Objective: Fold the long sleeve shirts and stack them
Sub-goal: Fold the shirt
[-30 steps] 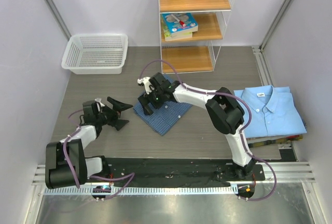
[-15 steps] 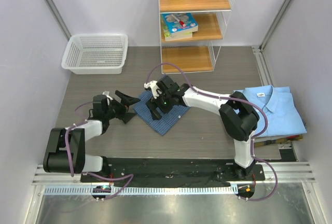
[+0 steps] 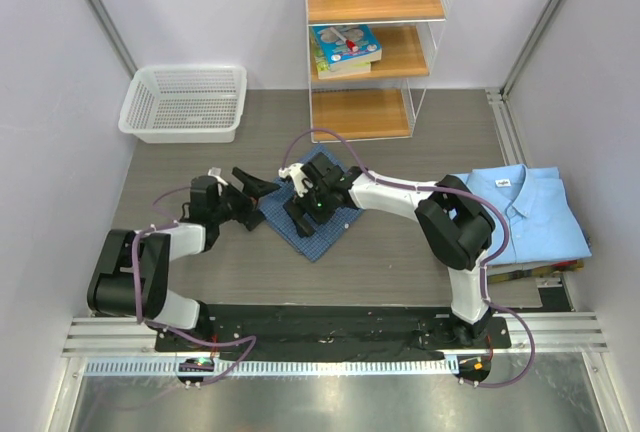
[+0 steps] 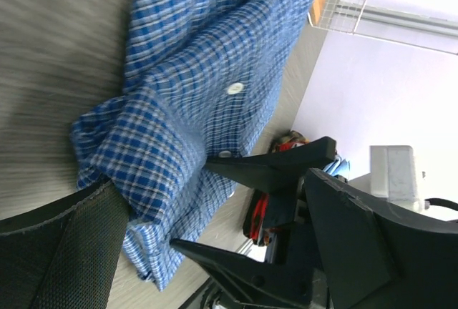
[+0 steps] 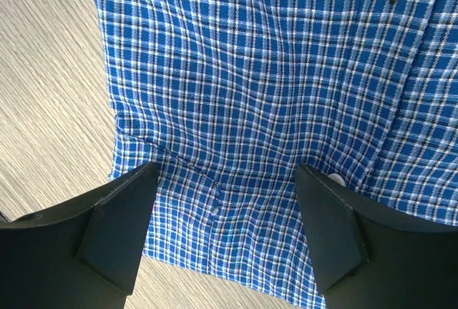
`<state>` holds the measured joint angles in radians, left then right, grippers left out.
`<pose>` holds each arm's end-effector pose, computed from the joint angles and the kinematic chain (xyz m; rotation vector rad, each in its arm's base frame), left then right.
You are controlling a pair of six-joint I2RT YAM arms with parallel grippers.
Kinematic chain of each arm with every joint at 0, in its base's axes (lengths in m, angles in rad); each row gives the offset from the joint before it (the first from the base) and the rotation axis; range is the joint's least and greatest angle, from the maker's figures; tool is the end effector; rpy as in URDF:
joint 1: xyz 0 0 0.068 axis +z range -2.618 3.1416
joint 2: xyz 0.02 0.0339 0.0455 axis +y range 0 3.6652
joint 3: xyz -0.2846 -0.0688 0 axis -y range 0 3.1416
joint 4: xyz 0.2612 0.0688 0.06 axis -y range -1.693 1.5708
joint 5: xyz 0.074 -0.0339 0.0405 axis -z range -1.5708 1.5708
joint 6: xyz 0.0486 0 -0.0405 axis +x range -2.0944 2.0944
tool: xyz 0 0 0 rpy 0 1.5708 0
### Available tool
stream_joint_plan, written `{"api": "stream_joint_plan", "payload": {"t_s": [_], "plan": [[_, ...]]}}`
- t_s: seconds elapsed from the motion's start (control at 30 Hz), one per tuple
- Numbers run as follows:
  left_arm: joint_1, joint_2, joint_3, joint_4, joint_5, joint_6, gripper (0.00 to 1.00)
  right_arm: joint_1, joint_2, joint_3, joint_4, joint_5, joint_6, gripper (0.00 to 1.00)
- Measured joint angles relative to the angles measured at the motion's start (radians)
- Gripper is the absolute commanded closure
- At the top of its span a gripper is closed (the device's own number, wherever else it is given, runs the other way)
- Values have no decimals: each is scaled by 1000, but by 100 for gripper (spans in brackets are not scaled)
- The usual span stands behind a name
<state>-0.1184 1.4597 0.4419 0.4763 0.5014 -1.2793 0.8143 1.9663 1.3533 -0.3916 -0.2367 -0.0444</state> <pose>0.2719 -0.0559 0.1455 -0.9933 2.1285 -1.3015 0.2957 0.3299 0.1726 -1.1841 2.3666 0.5804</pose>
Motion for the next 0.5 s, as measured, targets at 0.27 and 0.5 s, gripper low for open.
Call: {"api": "stream_joint_plan", "payload": {"t_s": [0.27,0.5], "plan": [[32,-4,34,-9,-54,39,0,0,4,-2,5,17,-1,17],[174,-42,93,-217,-132,240,8,2,4,-2,6,25,-7,17]]}}
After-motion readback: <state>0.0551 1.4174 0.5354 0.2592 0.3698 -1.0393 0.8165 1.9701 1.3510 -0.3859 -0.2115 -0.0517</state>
